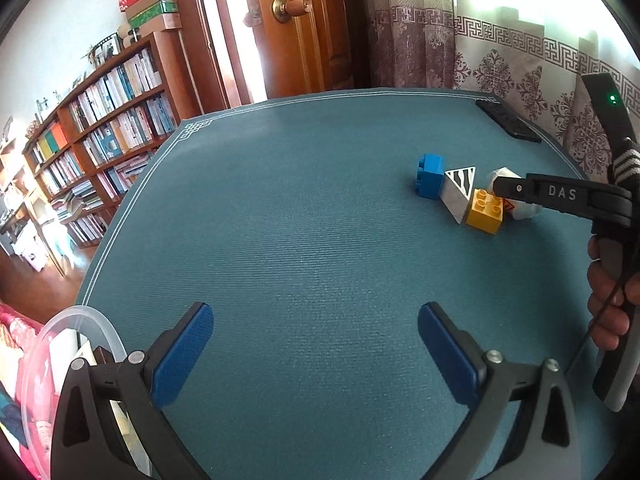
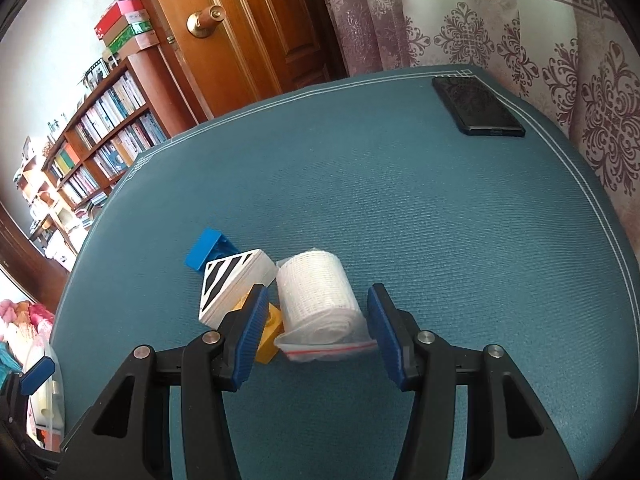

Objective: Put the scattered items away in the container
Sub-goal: 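Grasp the white tape roll in its plastic bag with the right gripper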

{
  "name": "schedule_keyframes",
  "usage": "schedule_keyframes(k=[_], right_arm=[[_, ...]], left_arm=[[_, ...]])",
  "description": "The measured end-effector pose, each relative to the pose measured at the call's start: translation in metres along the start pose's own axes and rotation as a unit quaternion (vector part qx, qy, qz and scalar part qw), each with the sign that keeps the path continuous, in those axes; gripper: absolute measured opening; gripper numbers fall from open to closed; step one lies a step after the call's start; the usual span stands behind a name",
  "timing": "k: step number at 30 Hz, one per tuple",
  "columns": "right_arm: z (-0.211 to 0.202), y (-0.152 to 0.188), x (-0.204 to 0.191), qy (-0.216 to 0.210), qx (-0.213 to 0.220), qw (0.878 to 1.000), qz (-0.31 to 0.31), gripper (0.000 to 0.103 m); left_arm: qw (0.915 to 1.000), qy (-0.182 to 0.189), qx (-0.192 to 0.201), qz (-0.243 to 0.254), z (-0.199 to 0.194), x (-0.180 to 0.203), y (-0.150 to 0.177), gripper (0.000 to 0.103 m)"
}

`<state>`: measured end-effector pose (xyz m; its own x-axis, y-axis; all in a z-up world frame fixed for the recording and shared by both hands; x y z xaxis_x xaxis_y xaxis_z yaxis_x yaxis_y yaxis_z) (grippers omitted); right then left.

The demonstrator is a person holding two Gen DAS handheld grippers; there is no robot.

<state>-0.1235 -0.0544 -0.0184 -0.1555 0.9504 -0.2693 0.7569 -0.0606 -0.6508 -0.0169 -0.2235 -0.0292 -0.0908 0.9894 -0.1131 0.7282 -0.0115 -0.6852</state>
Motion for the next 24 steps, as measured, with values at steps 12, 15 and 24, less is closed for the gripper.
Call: schedule_keyframes(k=[12, 15, 24], right_arm=[[-0.003, -0.002, 0.013, -0.010, 0.009, 1.000, 0.006, 0.042], [-0.002, -0.002, 0.013, -0.012, 0.010, 1.000, 0.003, 0.042], [-0.003, -0.002, 0.019, -0.015, 0.013, 1.000, 0.014, 0.042]], left_arm=[[1.0000, -0.004, -0.002, 0.009, 0.014, 0.012, -0.015, 0.103], [0.9999, -0.009, 0.000, 0.009, 0.018, 0.014, -0.020, 0.103], [0.9999, -0.010, 0.005, 0.006, 0.036, 0.020, -0.042, 0.103]])
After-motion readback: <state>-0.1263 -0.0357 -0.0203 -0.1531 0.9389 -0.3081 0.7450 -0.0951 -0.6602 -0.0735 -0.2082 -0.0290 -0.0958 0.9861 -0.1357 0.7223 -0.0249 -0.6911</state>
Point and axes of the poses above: each gripper's, at about its wrist camera, not at the fingertips, and z roughly the way its jaws point, x to its right, y to its underside, the point moved 5 cm from there along z, roughly the way its jaws point, and after that the axes turned 1 degree about y, right-handed, at the moved point
